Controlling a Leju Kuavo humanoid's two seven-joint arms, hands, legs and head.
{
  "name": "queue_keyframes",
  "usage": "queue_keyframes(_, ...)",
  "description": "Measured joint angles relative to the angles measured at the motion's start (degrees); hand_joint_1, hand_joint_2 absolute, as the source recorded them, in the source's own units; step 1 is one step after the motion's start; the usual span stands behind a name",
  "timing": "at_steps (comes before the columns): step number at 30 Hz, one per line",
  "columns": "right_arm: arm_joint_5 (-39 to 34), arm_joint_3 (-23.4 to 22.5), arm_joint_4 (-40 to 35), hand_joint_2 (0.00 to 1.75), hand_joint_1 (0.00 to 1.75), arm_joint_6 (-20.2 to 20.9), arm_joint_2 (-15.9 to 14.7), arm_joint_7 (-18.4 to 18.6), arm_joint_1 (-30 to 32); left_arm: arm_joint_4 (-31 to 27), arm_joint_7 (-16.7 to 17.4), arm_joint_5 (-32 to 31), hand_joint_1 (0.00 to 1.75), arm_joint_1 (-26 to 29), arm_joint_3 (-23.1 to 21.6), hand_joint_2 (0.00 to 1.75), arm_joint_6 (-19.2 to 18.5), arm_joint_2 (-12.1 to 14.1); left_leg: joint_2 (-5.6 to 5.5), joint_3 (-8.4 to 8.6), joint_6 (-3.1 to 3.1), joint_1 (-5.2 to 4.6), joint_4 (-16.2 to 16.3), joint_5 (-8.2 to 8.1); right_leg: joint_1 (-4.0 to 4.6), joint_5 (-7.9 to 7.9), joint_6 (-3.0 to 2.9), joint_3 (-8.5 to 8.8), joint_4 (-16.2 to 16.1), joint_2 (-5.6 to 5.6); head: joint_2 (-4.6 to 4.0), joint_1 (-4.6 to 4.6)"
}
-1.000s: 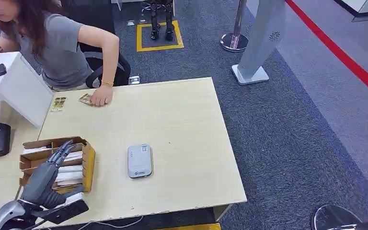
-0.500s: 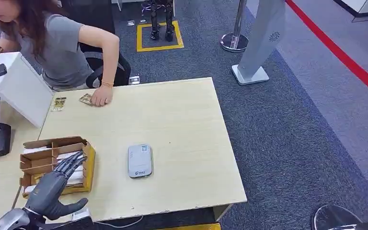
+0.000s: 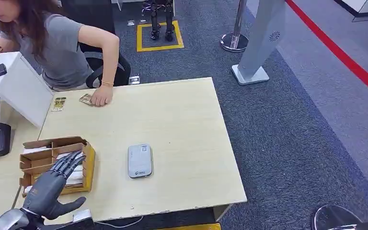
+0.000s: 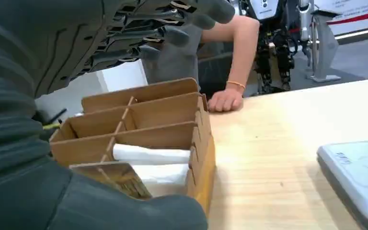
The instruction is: Pass the card to the sensor for recognition and then transmit it.
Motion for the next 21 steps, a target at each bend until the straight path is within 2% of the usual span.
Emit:
queue_keyframes(5, -0.5, 0.0, 0.0, 0.0, 0.0, -0.6, 0.0, 0.3, -0.1, 1.2, -0.4, -1.9, 0.0, -6.9, -1.8, 1.75, -2.6, -0.4, -0.14, -0.01, 0.0, -0.01, 0.0, 0.09, 0.0, 0.03, -0.02, 0.07, 0.0, -0.17, -0.02, 0.02)
queue_keyframes(13, -1.0, 0.0, 0.0, 0.0, 0.0, -0.8, 0.0, 0.2, 0.0, 6.7, -0.5, -2.9, 0.0, -18.9, -9.7, 1.75, -3.9, -2.7, -0.1, -0.01, -0.04, -0.01, 0.0, 0.13, 0.0, 0.11, -0.1, 0.03, 0.0, -0.15, 0.0, 0.0)
queue_keyframes(18, -1.1, -0.1, 0.0, 0.0, 0.0, -1.1, 0.0, 0.7, 0.0, 9.1, -0.5, -2.1, 0.0, -22.9, -13.9, 1.75, -4.3, -3.4, -0.02, -0.01, -0.04, -0.01, 0.0, 0.12, 0.0, 0.11, -0.1, -0.01, 0.0, -0.06, -0.02, 0.0)
queue_keyframes(21, -1.2, -0.1, 0.0, 0.0, 0.0, -1.3, 0.0, 0.9, 0.1, 9.7, -0.5, -1.4, 0.0, -23.3, -15.9, 1.75, -4.4, -3.6, 0.0, -0.01, -0.05, 0.0, 0.0, 0.12, 0.0, 0.11, -0.11, -0.04, 0.0, -0.03, 0.0, 0.0)
